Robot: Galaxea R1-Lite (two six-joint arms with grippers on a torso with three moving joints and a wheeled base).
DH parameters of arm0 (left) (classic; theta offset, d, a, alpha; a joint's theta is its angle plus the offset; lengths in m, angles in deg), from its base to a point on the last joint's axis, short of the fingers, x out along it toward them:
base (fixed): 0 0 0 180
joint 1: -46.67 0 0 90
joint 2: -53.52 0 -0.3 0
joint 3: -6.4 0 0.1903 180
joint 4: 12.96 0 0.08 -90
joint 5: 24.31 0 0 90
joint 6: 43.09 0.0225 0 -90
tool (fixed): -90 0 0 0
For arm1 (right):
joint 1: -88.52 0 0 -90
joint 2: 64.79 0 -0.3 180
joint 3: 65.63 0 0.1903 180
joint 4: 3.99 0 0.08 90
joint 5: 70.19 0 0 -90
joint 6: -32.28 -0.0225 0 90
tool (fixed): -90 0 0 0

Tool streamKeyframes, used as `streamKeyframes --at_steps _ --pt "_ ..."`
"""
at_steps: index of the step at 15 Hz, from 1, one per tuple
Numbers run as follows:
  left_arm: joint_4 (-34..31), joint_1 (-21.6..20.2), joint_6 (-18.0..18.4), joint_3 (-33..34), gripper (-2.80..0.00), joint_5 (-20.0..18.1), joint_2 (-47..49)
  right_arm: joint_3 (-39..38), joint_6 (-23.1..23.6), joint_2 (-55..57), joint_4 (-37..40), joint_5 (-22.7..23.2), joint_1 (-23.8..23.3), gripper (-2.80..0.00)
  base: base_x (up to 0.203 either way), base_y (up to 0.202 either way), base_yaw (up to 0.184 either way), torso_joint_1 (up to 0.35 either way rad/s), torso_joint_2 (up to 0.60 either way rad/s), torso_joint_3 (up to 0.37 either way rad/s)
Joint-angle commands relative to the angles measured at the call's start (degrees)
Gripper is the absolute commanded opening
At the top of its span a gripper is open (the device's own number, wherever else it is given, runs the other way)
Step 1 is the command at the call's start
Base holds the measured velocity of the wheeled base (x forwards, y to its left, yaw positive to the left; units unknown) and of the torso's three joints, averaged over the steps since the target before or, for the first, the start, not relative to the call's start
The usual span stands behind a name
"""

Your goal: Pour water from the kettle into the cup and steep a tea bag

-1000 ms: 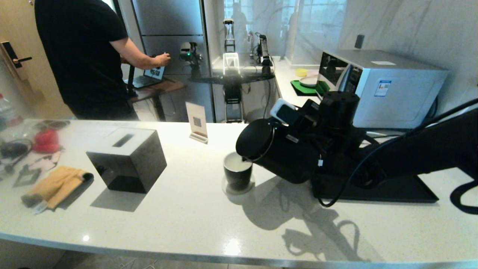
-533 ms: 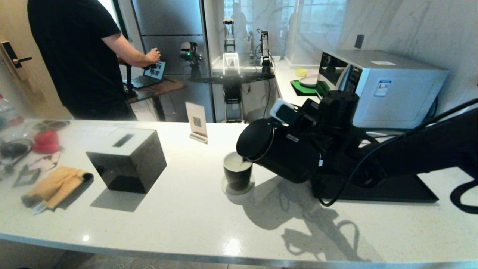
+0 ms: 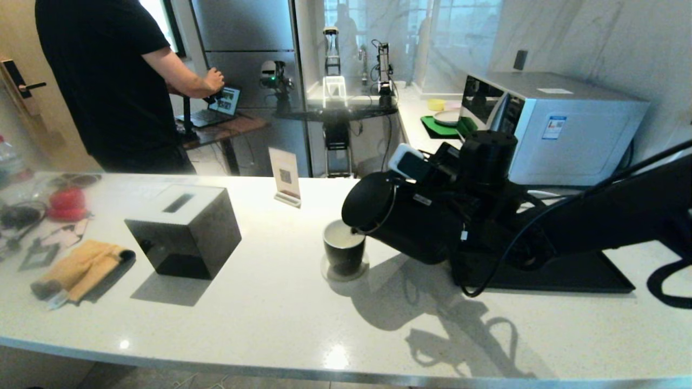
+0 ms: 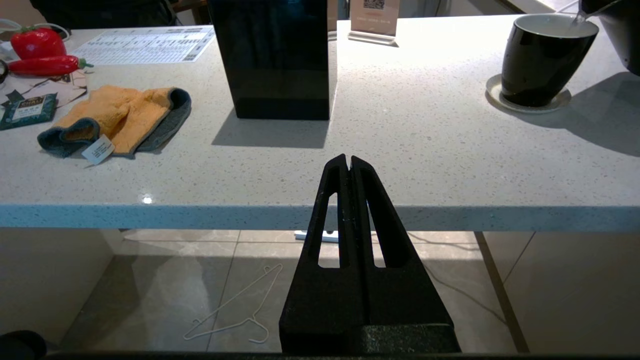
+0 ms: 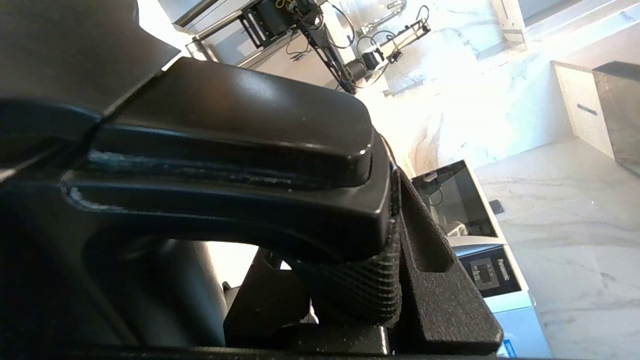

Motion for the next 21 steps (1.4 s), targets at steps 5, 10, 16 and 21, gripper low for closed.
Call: streamKeyframes --at_steps 5,10,16,21 --pt "0.0 0.0 0.0 0.0 -2.8 0.0 0.0 1.0 1.0 0.7 -0.3 1.4 0.1 -2.8 0.0 0.0 0.0 0.0 0.0 0.0" --pt "0.0 0.0 0.0 0.0 -2.8 0.0 0.0 1.0 0.9 0.7 -0.2 1.4 0.1 -2.8 0.0 0.0 0.0 0.0 0.0 0.0" --pt "0.0 0.0 0.0 0.0 -2.8 0.0 0.0 1.0 0.9 0.8 -0.3 1.5 0.0 -2.8 0.0 0.0 0.0 0.0 0.0 0.0" --pt "0.0 0.0 0.0 0.0 -2.8 0.0 0.0 1.4 0.9 0.7 0.0 1.5 0.0 -2.8 0.0 0.0 0.0 0.0 0.0 0.0"
